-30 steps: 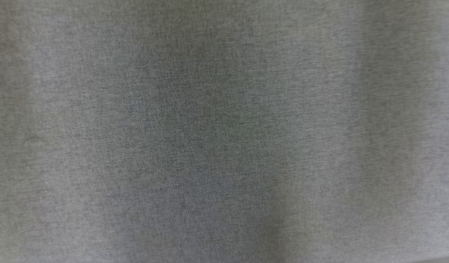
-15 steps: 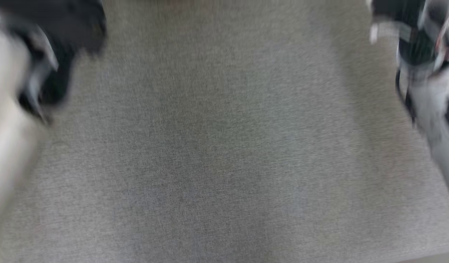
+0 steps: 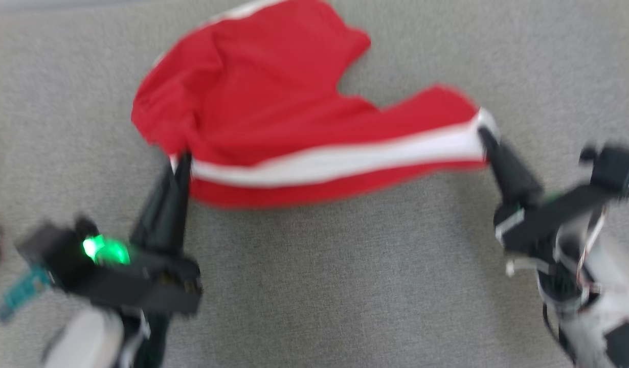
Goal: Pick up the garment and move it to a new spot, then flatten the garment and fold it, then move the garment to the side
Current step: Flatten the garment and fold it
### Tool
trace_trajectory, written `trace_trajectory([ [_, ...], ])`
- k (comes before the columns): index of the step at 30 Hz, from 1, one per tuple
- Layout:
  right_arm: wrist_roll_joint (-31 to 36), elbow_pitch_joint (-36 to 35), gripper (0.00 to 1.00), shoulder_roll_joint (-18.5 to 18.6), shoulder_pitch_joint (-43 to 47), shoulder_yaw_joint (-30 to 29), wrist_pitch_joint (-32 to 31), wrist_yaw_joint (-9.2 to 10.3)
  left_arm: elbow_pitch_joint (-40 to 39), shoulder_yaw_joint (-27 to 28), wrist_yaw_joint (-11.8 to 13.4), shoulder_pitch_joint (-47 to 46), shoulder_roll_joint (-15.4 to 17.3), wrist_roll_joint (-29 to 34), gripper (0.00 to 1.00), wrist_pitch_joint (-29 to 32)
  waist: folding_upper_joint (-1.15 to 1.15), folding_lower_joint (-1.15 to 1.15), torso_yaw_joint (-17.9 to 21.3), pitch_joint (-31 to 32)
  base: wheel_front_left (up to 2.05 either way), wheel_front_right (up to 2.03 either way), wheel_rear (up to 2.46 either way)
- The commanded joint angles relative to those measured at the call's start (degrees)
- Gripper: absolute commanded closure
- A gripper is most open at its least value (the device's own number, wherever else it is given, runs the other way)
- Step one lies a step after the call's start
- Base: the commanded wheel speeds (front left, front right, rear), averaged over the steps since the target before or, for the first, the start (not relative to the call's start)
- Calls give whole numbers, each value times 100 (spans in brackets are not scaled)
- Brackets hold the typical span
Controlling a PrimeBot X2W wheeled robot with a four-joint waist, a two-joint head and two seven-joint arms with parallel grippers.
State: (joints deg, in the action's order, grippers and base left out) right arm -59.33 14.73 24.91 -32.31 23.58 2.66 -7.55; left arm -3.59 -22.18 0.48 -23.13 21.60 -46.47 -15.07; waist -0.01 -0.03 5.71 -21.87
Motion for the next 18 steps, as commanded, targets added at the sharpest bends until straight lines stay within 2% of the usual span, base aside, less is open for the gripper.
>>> trace_trajectory([
  [1,-37,-38,100,47,160,-39,-4,14,-26,64,-7,173,-18,66,100,-13,1,3,-14,284,0,0,0],
  [8,52,-531,100,-17,1864,-451,-87,14,63,330,-351,1572,-631,639,100,-14,1,3,-89,685,0,0,0],
  [13,168,-804,100,-155,2899,-803,-216,15,227,387,-550,2234,-936,978,100,-14,1,3,-190,944,0,0,0],
  [18,306,-1304,100,-404,3571,-1210,-441,14,292,365,-675,2604,-1136,1272,100,-14,1,3,-250,1022,0,0,0],
])
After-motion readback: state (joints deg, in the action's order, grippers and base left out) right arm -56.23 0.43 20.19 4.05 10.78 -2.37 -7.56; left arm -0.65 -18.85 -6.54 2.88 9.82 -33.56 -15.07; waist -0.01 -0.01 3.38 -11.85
